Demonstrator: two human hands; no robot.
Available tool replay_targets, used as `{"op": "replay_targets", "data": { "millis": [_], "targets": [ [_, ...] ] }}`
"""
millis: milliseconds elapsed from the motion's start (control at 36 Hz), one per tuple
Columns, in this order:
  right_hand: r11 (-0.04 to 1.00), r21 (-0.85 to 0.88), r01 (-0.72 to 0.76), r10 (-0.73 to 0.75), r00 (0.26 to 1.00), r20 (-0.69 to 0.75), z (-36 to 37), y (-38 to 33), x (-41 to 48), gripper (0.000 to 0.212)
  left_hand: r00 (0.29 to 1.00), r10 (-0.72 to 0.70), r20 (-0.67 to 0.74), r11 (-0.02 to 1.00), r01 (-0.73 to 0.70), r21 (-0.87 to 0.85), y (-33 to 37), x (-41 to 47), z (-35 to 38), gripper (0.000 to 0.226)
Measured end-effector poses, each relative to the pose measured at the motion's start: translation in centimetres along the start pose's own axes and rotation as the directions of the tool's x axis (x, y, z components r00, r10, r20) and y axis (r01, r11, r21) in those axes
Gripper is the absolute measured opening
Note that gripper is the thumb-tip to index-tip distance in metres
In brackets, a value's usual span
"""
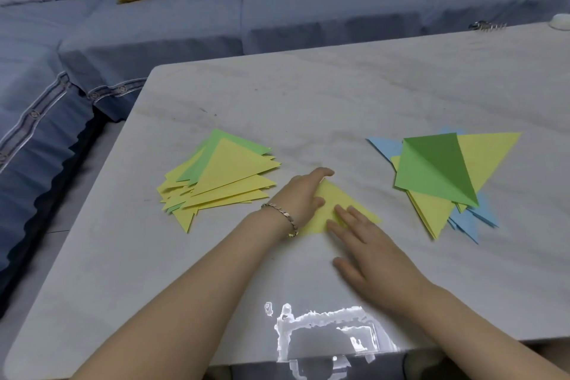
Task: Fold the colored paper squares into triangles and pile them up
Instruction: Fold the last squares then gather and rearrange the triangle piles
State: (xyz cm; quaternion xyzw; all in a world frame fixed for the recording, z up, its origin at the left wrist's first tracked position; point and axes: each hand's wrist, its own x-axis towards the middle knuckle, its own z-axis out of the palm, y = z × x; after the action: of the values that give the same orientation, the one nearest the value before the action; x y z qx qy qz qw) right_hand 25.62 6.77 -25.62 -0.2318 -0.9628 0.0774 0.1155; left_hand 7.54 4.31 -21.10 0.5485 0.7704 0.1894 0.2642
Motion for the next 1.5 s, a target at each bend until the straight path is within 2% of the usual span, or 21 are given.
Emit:
{"op": "replay_targets", "data": {
  "millis": [83,139,194,250,333,444,528,611,722,944,1083,1278,1500],
  "targets": [
    [0.998,-0.058,0.016,-0.013,0.998,0.06,1.2,0.0,0.5,0.054,0.993,0.03,-0.118,0.993,-0.017,0.114,-0.7,-0.4,0.8,0.058],
    [0.997,-0.08,0.007,0.002,0.995,0.101,1.6,-0.1,0.6,0.065,0.981,0.07,-0.183,0.987,-0.042,0.156,-1.1,-1.5,1.7,0.057],
    [0.996,-0.087,-0.001,0.011,0.994,0.108,1.9,-0.2,0.7,0.069,0.981,0.081,-0.175,0.985,-0.052,0.164,-1.1,-3.3,2.8,0.048],
    [0.996,-0.09,-0.007,0.017,0.994,0.112,2.0,-0.3,0.6,0.068,0.972,0.149,-0.184,0.959,-0.096,0.267,-1.4,-4.9,4.2,0.035],
    [0.997,-0.075,-0.011,0.02,0.993,0.114,1.9,-0.3,0.7,0.065,0.991,0.123,-0.054,0.926,-0.095,0.366,-2.1,-6.5,5.8,0.048],
    [0.997,-0.08,-0.022,0.032,0.991,0.13,1.7,-0.7,0.9,0.065,0.992,0.104,-0.078,0.878,-0.055,0.475,-3.4,-7.4,7.0,0.064],
    [0.998,-0.068,0.002,0.008,0.99,0.139,1.9,-1.2,1.1,0.053,0.993,0.084,-0.082,0.876,-0.035,0.48,-3.4,-7.5,7.0,0.068],
    [0.998,-0.063,0.028,-0.018,0.987,0.159,1.9,-1.0,1.3,0.053,0.995,0.06,-0.08,0.88,-0.015,0.475,-3.5,-7.7,7.1,0.065],
    [0.994,-0.095,0.051,-0.034,0.984,0.176,1.3,0.4,0.9,0.068,0.995,0.049,-0.091,0.875,0.001,0.484,-3.6,-7.9,7.2,0.06],
    [0.978,-0.197,-0.074,0.102,0.985,0.137,-0.3,5.1,-0.9,0.075,0.996,0.043,-0.084,0.855,0.006,0.519,-3.5,-7.9,7.0,0.066],
    [0.969,-0.223,-0.108,0.14,0.981,0.131,-0.3,5.2,-1.0,0.077,0.995,0.016,-0.102,0.855,0.039,0.517,-2.2,-7.5,7.4,0.07],
    [0.963,-0.217,-0.157,0.187,0.975,0.121,0.2,4.8,-1.3,0.076,0.995,0.097,-0.023,0.838,-0.07,0.542,0.5,-5.5,9.1,0.07],
    [0.96,-0.209,-0.187,0.219,0.965,0.143,-0.2,4.5,-1.1,0.077,0.991,0.137,-0.006,0.852,-0.115,0.511,-2.3,-7.9,7.6,0.056]
  ]
}}
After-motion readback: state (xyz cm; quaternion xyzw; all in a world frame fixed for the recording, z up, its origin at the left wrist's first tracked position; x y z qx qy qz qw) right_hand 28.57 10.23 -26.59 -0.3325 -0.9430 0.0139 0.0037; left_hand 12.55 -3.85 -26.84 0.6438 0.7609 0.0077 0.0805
